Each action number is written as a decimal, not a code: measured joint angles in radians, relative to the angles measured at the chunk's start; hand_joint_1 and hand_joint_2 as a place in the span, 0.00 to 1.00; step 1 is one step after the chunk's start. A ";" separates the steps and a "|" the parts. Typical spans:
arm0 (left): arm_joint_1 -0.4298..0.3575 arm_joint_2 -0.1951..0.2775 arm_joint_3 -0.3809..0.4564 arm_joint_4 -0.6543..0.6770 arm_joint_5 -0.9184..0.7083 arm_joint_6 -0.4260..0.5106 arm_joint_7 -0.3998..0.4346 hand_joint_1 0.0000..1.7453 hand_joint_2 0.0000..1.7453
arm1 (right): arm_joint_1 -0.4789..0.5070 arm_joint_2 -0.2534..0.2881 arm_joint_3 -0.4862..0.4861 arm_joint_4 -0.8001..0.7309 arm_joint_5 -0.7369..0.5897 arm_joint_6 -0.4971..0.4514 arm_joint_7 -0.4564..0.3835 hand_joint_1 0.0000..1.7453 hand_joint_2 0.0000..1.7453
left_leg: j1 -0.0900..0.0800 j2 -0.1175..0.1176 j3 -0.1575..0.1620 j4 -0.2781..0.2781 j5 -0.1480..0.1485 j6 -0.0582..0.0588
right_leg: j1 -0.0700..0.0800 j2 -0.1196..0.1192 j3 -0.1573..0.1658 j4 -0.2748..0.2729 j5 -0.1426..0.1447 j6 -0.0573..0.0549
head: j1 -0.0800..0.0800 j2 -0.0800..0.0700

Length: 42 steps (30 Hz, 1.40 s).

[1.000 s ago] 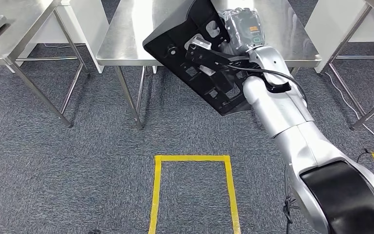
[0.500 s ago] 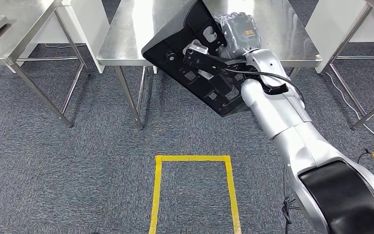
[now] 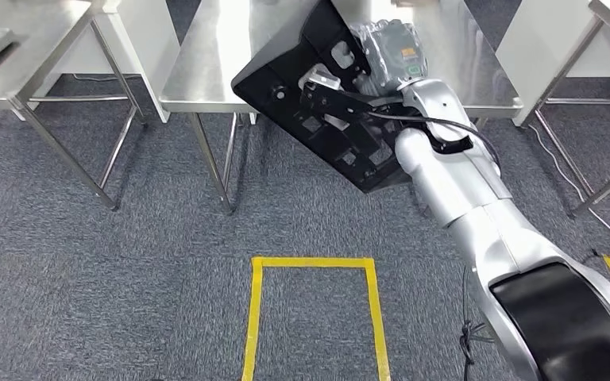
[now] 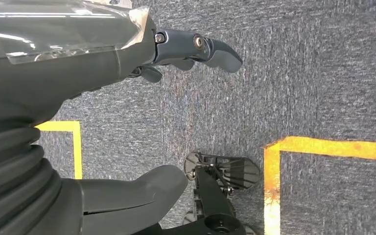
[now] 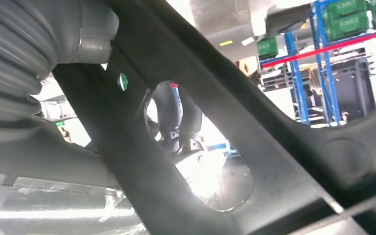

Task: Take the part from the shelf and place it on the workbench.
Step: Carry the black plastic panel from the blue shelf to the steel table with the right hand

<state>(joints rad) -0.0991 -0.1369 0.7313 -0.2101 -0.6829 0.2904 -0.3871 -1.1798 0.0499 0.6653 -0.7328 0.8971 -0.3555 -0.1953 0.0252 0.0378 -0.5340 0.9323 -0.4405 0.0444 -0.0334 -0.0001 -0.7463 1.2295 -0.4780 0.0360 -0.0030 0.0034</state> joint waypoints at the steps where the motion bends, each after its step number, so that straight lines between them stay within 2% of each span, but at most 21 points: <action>1: 0.002 -0.001 0.000 0.000 0.000 0.002 0.001 0.00 1.00 | 0.003 -0.003 0.001 0.000 0.000 0.000 0.002 1.00 1.00 | 0.003 -0.001 0.007 0.002 -0.007 -0.005 | -0.002 0.000 -0.014 0.015 0.006 0.006 | 0.001 0.000; 4: 0.006 0.000 0.000 0.000 -0.001 0.005 0.002 0.00 1.00 | 0.006 -0.009 0.005 0.001 -0.001 0.000 0.005 1.00 1.00 | 0.019 -0.004 0.027 0.022 -0.040 -0.035 | -0.014 -0.010 0.049 -0.138 0.084 0.041 | 0.003 0.000; 5: 0.006 0.001 0.000 0.001 -0.001 0.007 0.003 0.00 1.00 | 0.006 -0.009 0.006 0.000 -0.001 0.001 0.005 1.00 1.00 | 0.022 -0.004 0.030 0.033 -0.055 -0.047 | -0.015 -0.012 0.076 -0.188 0.097 0.043 | 0.006 0.000; 7: 0.005 0.004 0.000 0.001 -0.002 0.010 0.003 0.00 1.00 | 0.007 -0.012 0.010 0.000 -0.002 0.002 0.007 1.00 1.00 | 0.022 -0.003 0.035 0.042 -0.076 -0.065 | -0.011 -0.011 0.096 -0.215 0.086 0.024 | 0.007 0.000; 11: 0.004 0.004 0.000 0.001 -0.002 0.013 0.004 0.00 1.00 | 0.003 -0.010 0.014 -0.004 -0.002 0.003 0.008 1.00 1.00 | 0.032 -0.009 0.031 0.073 -0.102 -0.074 | -0.006 0.010 0.115 -0.208 0.052 -0.024 | -0.005 0.000; 14: 0.004 0.004 0.001 0.002 -0.002 0.013 0.002 0.00 1.00 | 0.001 -0.007 0.016 -0.006 -0.002 0.003 0.008 1.00 1.00 | 0.025 -0.024 -0.107 0.274 -0.147 -0.068 | 0.005 0.022 0.147 -0.212 0.024 -0.043 | -0.015 0.000; 16: 0.009 0.004 0.001 0.002 -0.001 0.013 0.002 0.00 1.00 | 0.011 -0.007 0.018 -0.005 -0.004 0.003 0.008 1.00 1.00 | 0.013 -0.027 -0.207 0.364 -0.129 -0.053 | 0.019 0.031 0.176 -0.213 0.001 -0.050 | -0.016 0.000; 17: 0.012 0.003 0.001 0.002 -0.001 0.013 0.002 0.00 1.00 | 0.016 -0.008 0.019 -0.005 -0.005 0.003 0.008 1.00 1.00 | 0.006 -0.029 -0.231 0.350 -0.085 -0.039 | 0.027 0.036 0.194 -0.213 -0.012 -0.052 | -0.017 0.000; 19: 0.015 0.005 0.001 0.002 0.000 0.013 0.002 0.00 1.00 | 0.020 -0.008 0.020 -0.005 -0.007 0.003 0.008 1.00 1.00 | -0.017 -0.043 -0.230 0.234 0.047 0.006 | 0.037 0.043 0.232 -0.218 -0.042 -0.058 | -0.015 0.000; 21: 0.016 0.011 0.002 0.004 0.000 0.013 0.003 0.00 1.00 | 0.020 -0.010 0.022 -0.001 -0.010 0.004 0.008 1.00 1.00 | -0.039 -0.058 -0.201 0.143 0.125 0.054 | 0.037 0.049 0.264 -0.236 -0.061 -0.055 | -0.001 0.000; 24: 0.017 0.017 0.004 0.005 0.001 0.013 0.005 0.00 1.00 | 0.025 -0.006 0.025 0.001 -0.012 0.004 0.011 1.00 1.00 | -0.059 -0.057 -0.135 0.069 0.116 0.088 | 0.027 0.051 0.293 -0.260 -0.046 -0.023 | -0.010 0.000; 27: 0.016 0.018 0.007 0.004 0.002 0.012 0.005 0.00 1.00 | 0.024 -0.005 0.026 -0.003 -0.013 -0.001 0.014 1.00 1.00 | -0.047 -0.045 -0.046 -0.033 0.090 0.097 | 0.038 0.034 0.230 -0.146 -0.007 0.002 | -0.021 0.000; 30: 0.015 0.010 0.011 0.006 0.008 0.009 0.004 0.00 1.00 | 0.039 -0.009 0.030 0.002 -0.014 -0.003 0.014 1.00 1.00 | -0.026 -0.043 0.013 -0.057 0.054 0.068 | 0.026 0.021 0.118 -0.020 -0.066 -0.004 | -0.019 0.000; 32: 0.018 0.004 0.015 0.007 0.013 0.009 0.004 0.00 1.00 | 0.048 -0.011 0.032 0.006 -0.014 -0.002 0.014 1.00 1.00 | -0.011 -0.046 0.048 -0.055 0.021 0.035 | 0.007 0.014 0.079 -0.045 -0.106 0.008 | -0.017 0.000; 33: 0.020 0.002 0.017 0.007 0.014 0.009 0.004 0.00 1.00 | 0.049 -0.012 0.033 0.007 -0.014 -0.002 0.014 1.00 1.00 | -0.002 -0.047 0.064 -0.050 0.003 0.018 | -0.003 0.008 0.075 -0.094 -0.092 0.026 | -0.017 0.000; 35: 0.023 0.002 0.019 0.008 0.014 0.009 0.004 0.00 1.00 | 0.049 -0.016 0.034 0.009 -0.014 -0.002 0.014 1.00 1.00 | 0.010 -0.047 0.089 -0.028 -0.040 -0.011 | -0.020 -0.016 0.081 -0.212 0.023 0.078 | -0.012 0.000; 36: 0.025 0.003 0.021 0.008 0.015 0.009 0.004 0.00 1.00 | 0.050 -0.018 0.036 0.011 -0.014 0.000 0.014 1.00 1.00 | 0.012 -0.047 0.094 -0.015 -0.061 -0.023 | -0.020 -0.026 0.088 -0.247 0.075 0.085 | -0.009 0.000; 37: 0.025 0.004 0.023 0.008 0.015 0.010 0.004 0.00 1.00 | 0.051 -0.018 0.037 0.013 -0.014 0.002 0.014 1.00 1.00 | 0.012 -0.046 0.096 -0.004 -0.077 -0.033 | -0.018 -0.032 0.090 -0.258 0.113 0.080 | -0.009 0.000; 38: 0.024 0.005 0.024 0.008 0.015 0.010 0.004 0.00 1.00 | 0.051 -0.016 0.039 0.015 -0.014 0.004 0.014 1.00 1.00 | 0.013 -0.045 0.097 0.003 -0.087 -0.039 | -0.013 -0.033 0.091 -0.252 0.123 0.066 | -0.010 0.000; 40: 0.023 0.004 0.025 0.008 0.014 0.011 0.003 0.00 1.00 | 0.049 -0.013 0.040 0.015 -0.015 0.005 0.016 1.00 1.00 | 0.014 -0.043 0.095 0.009 -0.091 -0.045 | -0.012 -0.028 0.088 -0.242 0.116 0.038 | -0.016 0.000; 42: 0.021 0.004 0.026 0.008 0.016 0.012 0.003 0.00 1.00 | 0.042 -0.012 0.038 0.014 -0.016 0.003 0.020 1.00 1.00 | 0.016 -0.040 0.057 0.079 -0.071 -0.048 | -0.015 -0.020 0.097 -0.239 0.101 0.017 | -0.020 0.000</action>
<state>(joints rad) -0.0784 -0.1329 0.7569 -0.2022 -0.6673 0.3019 -0.3845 -1.1379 0.0379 0.7034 -0.7192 0.8809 -0.3521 -0.1757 0.0411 -0.0026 -0.4775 1.0109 -0.5116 -0.0035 -0.0485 -0.0204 -0.6495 0.9900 -0.3772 0.0527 -0.0235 0.0034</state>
